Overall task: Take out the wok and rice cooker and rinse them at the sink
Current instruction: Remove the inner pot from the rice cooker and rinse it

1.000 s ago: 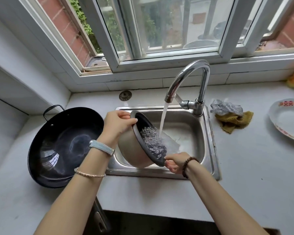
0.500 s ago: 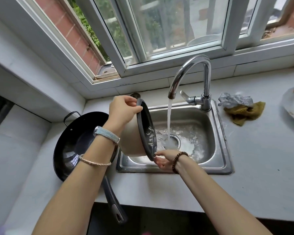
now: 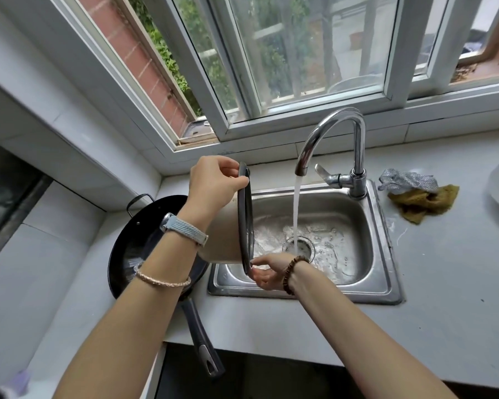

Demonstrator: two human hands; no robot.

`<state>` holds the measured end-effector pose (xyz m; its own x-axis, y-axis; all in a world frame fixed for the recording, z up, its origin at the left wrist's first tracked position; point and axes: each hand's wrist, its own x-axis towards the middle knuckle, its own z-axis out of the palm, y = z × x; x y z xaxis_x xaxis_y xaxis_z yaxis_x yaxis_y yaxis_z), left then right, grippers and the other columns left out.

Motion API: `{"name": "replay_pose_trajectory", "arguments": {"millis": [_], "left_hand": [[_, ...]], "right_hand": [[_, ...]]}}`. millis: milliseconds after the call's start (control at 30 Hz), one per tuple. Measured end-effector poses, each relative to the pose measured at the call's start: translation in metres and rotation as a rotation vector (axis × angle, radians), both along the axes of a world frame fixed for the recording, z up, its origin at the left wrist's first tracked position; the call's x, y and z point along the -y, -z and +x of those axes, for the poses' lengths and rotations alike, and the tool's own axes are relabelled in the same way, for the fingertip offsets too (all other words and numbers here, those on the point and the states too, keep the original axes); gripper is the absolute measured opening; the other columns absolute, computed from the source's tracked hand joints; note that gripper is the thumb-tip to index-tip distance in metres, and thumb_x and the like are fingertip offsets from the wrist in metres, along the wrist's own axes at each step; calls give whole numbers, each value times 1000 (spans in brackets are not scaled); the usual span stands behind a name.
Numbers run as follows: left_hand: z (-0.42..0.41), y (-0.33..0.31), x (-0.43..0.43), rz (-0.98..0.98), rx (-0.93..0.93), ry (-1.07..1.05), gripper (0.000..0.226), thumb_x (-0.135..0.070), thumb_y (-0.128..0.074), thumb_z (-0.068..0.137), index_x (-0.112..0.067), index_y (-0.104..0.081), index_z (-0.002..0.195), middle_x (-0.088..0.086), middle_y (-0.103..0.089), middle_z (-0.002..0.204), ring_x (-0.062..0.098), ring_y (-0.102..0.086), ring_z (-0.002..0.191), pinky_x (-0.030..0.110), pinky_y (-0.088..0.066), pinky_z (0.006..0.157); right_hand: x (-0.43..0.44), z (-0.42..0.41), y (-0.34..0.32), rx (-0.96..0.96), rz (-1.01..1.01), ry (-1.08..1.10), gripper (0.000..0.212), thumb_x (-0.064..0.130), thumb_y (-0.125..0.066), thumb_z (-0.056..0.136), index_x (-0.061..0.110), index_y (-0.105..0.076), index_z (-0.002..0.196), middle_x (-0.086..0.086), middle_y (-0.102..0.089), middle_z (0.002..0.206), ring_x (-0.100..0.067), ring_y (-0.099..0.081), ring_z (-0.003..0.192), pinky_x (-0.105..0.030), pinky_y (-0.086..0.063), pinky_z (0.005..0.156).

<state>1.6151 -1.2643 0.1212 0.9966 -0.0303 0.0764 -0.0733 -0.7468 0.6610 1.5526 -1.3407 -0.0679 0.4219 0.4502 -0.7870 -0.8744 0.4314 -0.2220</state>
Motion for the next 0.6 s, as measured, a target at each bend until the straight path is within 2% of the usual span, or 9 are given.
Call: {"name": "replay_pose_trajectory", "arguments": {"millis": [100, 233, 333, 400, 467, 533, 600], "left_hand": [[-2, -3, -3, -7, 9, -6, 29, -15, -80, 71, -13, -73, 99, -5, -70, 84, 12, -67, 84, 34, -56, 87], [-5, -5, -8, -11, 25, -20, 26, -14, -80, 72, -15, -73, 97, -7, -67, 78, 10, -63, 77, 31, -56, 85], [-7, -3, -17, 2, 27, -22, 27, -15, -79, 74, -15, -73, 100, -5, -68, 83, 10, -64, 81, 25, -53, 82], [-8, 1, -27, 26, 25, -23, 26, -14, -79, 74, -16, -73, 99, -7, -68, 81, 8, -64, 79, 22, -51, 79], [-6, 9, -41, 56, -2, -34, 26, -13, -79, 72, -16, -74, 98, -6, -70, 80, 9, -66, 79, 25, -53, 80], [-5, 21, -58, 103, -49, -64, 27, -12, -79, 70, -17, -74, 96, -5, -71, 80, 13, -68, 80, 31, -55, 84], [-5, 35, -75, 159, -102, -91, 25, -12, -80, 69, -20, -73, 91, -5, -71, 76, 15, -68, 80, 36, -55, 84]], "right_hand": [[-3, 0, -2, 8, 1, -15, 10, 4, -52, 94, 5, -55, 85, -7, -69, 60, -14, -65, 44, -18, -45, 43], [-5, -2, -4, 21, 2, -6, 7, 4, -53, 93, 5, -56, 86, -8, -70, 61, -14, -66, 47, -19, -47, 47], [-3, -6, -5, 51, -63, 2, 10, 4, -53, 93, 7, -55, 84, -7, -69, 58, -13, -65, 45, -17, -45, 41], [3, -11, -3, 73, -114, 31, 10, 3, -55, 92, 7, -56, 83, -8, -70, 60, -13, -65, 50, -16, -45, 42], [13, -18, -1, 105, -175, 93, 12, -1, -56, 91, 5, -56, 80, -12, -70, 62, -14, -64, 55, -17, -45, 48], [24, -24, 0, 132, -237, 215, 19, -10, -58, 87, 4, -52, 76, -18, -67, 64, -16, -65, 46, -18, -46, 40], [35, -28, -1, 153, -316, 318, 24, -16, -60, 83, 5, -48, 78, -22, -63, 77, -16, -64, 41, -17, -46, 36]]}}
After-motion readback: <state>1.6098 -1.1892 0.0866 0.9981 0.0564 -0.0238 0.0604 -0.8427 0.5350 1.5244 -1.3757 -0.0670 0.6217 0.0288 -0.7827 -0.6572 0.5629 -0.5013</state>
